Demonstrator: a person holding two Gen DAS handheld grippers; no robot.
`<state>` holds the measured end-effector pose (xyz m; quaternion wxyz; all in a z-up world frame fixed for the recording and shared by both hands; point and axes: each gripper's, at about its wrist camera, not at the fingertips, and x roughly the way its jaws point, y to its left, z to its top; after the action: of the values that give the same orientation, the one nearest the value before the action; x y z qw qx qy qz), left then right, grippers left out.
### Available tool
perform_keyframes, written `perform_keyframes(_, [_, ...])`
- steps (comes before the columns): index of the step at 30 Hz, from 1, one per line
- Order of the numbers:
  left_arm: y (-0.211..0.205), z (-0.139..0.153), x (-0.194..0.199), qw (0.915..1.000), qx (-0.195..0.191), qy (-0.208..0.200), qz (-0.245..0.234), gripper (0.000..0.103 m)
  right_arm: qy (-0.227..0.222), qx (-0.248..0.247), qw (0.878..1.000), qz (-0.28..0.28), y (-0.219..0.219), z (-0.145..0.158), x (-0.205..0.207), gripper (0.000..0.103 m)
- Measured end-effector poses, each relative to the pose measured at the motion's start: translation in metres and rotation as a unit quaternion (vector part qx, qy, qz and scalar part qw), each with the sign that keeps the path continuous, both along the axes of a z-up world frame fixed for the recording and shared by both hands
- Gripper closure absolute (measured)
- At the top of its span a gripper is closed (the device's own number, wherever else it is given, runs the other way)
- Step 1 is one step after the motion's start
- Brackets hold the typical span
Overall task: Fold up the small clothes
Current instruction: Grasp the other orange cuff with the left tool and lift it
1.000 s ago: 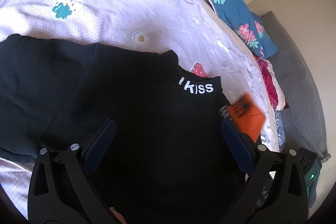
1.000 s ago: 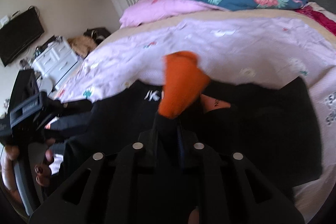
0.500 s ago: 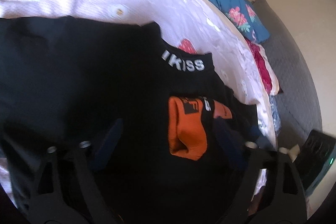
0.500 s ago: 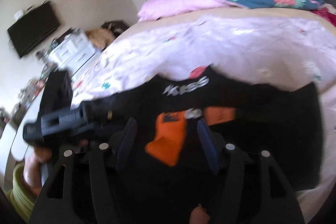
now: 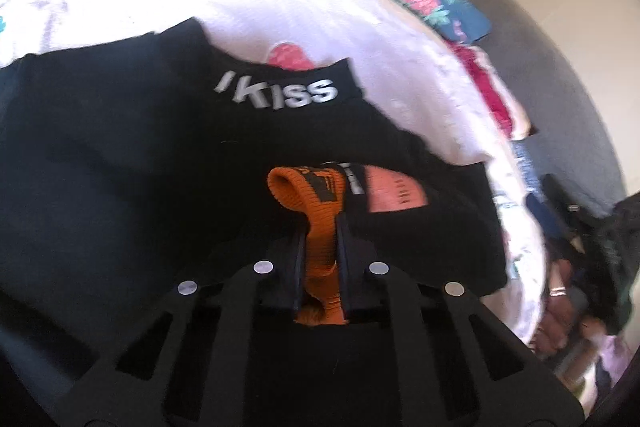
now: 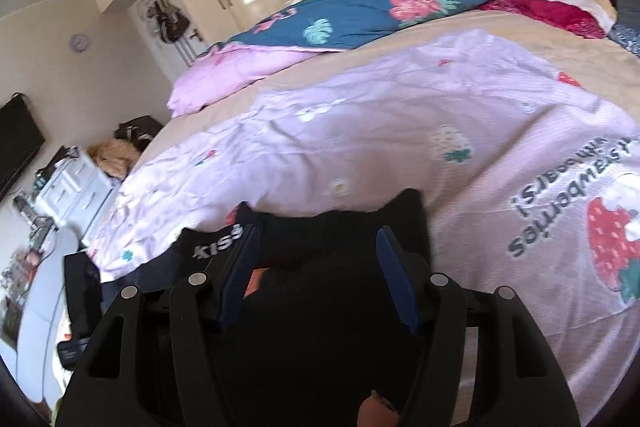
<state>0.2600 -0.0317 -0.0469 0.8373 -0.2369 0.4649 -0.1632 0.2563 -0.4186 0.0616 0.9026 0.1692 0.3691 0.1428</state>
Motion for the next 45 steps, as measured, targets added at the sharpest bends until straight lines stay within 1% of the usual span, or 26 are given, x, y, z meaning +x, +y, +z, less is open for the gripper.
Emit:
perform_keyframes(2, [0.000,0.012,-0.004,0.9998,-0.003,-0.017,-0.007,0.098,-0.001,-0.004,1.000,-0.011,-0.007,-0.001,0.000,0.043])
perform_keyframes(5, [0.002,0.045,-0.016,0.9977,-0.030,-0.058,-0.017,0.098,-0.002,0.004,1.000,-0.023,-0.017,0.000,-0.001,0.043])
perform_keyframes(9, [-0.001,0.090,-0.036,0.9921,-0.027,-0.120,-0.025,0.099,-0.002,0.011,0.999,-0.033,-0.026,0.000,-0.001,0.043])
perform_keyframes(12, [0.003,0.114,-0.052,0.9876,-0.034,-0.152,-0.024,0.099,-0.001,0.012,0.999,-0.032,-0.026,0.000,0.000,0.043])
perform_keyframes(16, [0.014,0.132,-0.069,0.9841,-0.034,-0.174,-0.012,0.099,-0.002,0.016,0.999,-0.029,-0.025,0.001,-0.001,0.043])
perform_keyframes(18, [0.017,0.137,-0.074,0.9834,-0.033,-0.178,-0.007,0.099,-0.001,0.017,0.999,-0.028,-0.025,0.002,-0.001,0.043])
perform_keyframes(22, [0.029,0.139,-0.079,0.9846,-0.027,-0.172,0.010,0.099,0.001,0.021,0.999,-0.024,-0.023,0.002,0.002,0.043])
perform_keyframes(25, [0.040,0.133,-0.083,0.9863,-0.023,-0.161,0.026,0.099,0.001,0.019,1.000,-0.016,-0.018,0.002,0.000,0.043])
perform_keyframes(27, [0.048,0.124,-0.083,0.9882,-0.021,-0.147,0.038,0.099,0.000,0.016,1.000,-0.011,-0.015,0.003,0.000,0.043])
perform_keyframes(30, [0.059,0.110,-0.082,0.9905,-0.012,-0.124,0.058,0.099,0.000,0.002,1.000,-0.005,-0.010,0.004,-0.001,0.043])
perform_keyframes(33, [0.066,0.100,-0.082,0.9920,-0.011,-0.108,0.063,0.099,-0.001,-0.027,1.000,0.001,-0.002,0.005,-0.002,0.043])
perform_keyframes(35, [0.069,0.094,-0.084,0.9927,-0.010,-0.100,0.067,0.099,0.000,-0.042,0.999,0.012,0.006,0.003,-0.002,0.043])
perform_keyframes(40, [0.082,0.075,-0.084,0.9937,0.014,-0.069,0.087,0.098,0.007,-0.062,0.997,0.049,0.026,-0.003,-0.002,0.043])
perform_keyframes(45, [0.097,0.055,-0.082,0.9938,0.009,-0.038,0.104,0.098,0.014,-0.076,0.993,0.087,0.048,-0.008,-0.005,0.043])
